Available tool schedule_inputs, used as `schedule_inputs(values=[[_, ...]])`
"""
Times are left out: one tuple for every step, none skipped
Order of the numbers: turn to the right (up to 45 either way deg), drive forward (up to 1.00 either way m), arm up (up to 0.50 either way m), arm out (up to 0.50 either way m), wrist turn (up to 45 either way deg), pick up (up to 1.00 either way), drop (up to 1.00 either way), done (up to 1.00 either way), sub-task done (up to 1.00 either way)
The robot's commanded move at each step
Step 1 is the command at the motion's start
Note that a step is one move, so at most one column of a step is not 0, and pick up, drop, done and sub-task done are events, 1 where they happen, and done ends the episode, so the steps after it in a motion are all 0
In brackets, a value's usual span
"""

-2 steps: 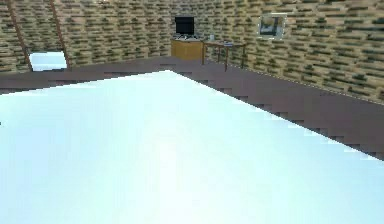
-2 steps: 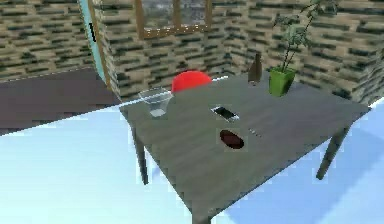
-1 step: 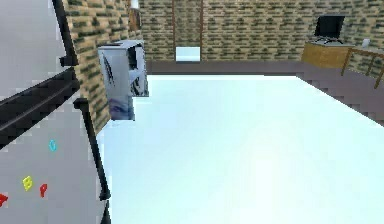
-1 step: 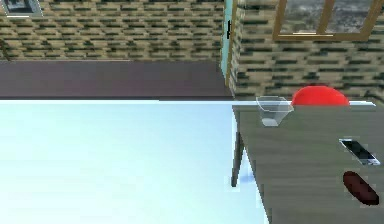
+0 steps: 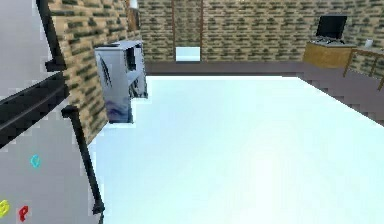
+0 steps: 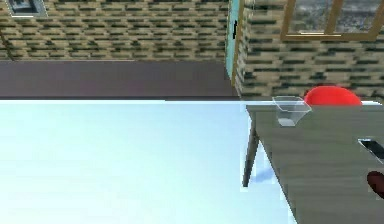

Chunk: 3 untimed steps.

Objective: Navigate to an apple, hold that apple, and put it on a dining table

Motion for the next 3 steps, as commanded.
schedule_inputs(values=[[-45.0, 0.0, 0.0, 0.0, 0.0, 0.0, 0.0, 0.0, 0.0], [-27.0, 0.0, 0.0, 0.0, 0.0, 0.0, 0.0, 0.0, 0.0], [0.0, 0.05, 0.0, 0.0, 0.0, 0.0, 0.0, 0.0, 0.0]])
